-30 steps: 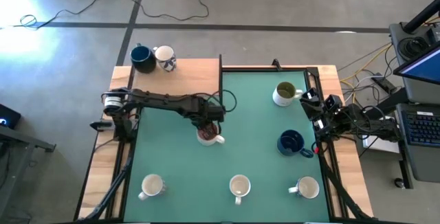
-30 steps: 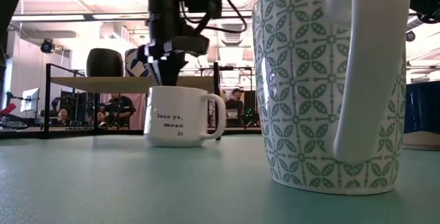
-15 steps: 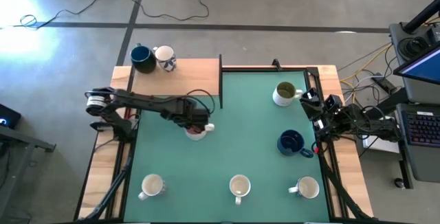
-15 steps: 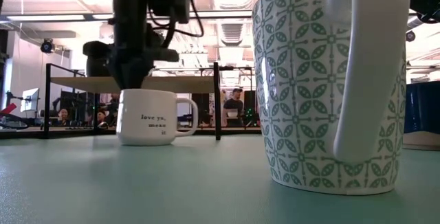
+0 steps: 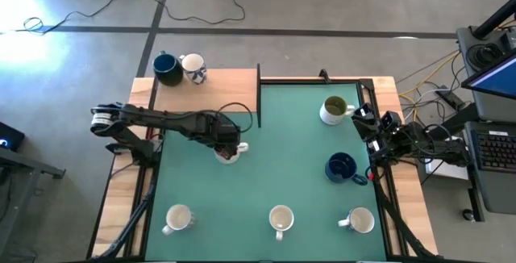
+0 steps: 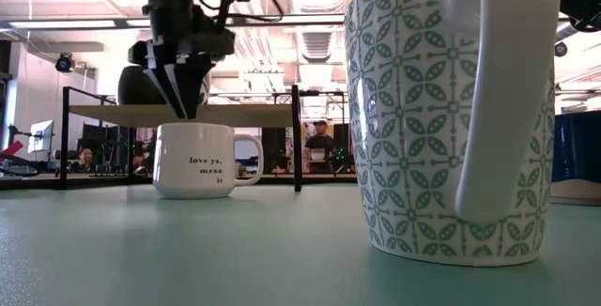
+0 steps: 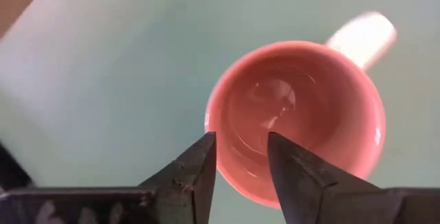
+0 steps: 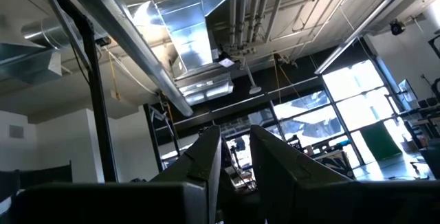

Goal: Place coffee mugs
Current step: Put the white pink mug on the shelf

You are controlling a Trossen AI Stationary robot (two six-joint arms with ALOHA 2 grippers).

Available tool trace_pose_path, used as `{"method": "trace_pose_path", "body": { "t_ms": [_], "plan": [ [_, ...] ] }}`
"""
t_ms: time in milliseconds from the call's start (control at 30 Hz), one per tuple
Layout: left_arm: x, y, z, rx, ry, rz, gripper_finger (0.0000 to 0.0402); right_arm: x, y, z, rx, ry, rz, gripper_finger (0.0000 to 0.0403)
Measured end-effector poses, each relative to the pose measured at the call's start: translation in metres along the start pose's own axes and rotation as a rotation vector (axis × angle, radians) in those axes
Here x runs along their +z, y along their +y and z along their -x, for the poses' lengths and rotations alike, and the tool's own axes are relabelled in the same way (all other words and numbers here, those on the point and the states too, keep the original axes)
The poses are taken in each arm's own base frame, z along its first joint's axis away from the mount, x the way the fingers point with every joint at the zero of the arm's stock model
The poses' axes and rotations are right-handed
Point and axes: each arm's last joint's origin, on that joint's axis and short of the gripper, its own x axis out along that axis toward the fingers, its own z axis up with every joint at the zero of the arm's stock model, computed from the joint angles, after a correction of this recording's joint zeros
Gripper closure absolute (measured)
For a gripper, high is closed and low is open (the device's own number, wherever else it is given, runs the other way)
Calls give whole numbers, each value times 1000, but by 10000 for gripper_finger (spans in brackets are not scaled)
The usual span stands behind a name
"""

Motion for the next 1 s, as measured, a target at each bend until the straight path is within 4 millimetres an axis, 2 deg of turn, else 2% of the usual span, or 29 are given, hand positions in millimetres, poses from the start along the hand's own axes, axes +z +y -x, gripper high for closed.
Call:
{"method": "trace_pose_path", "body": {
  "t_ms": [100,233,367,600,1000],
  "plan": [
    [-2,-7,4,-23,-11,-192,286,0,0,0,0,0,0,335],
    [-9,-21,9,-122,-6,-365,286,0,0,0,0,0,0,335],
    [-21,-30,11,-143,-9,-513,286,0,0,0,0,0,0,335],
    [-29,-33,8,-133,-1,-603,286,0,0,0,0,0,0,335],
    [-32,-25,-14,-111,15,-707,286,0,0,0,0,0,0,335]
  ]
}}
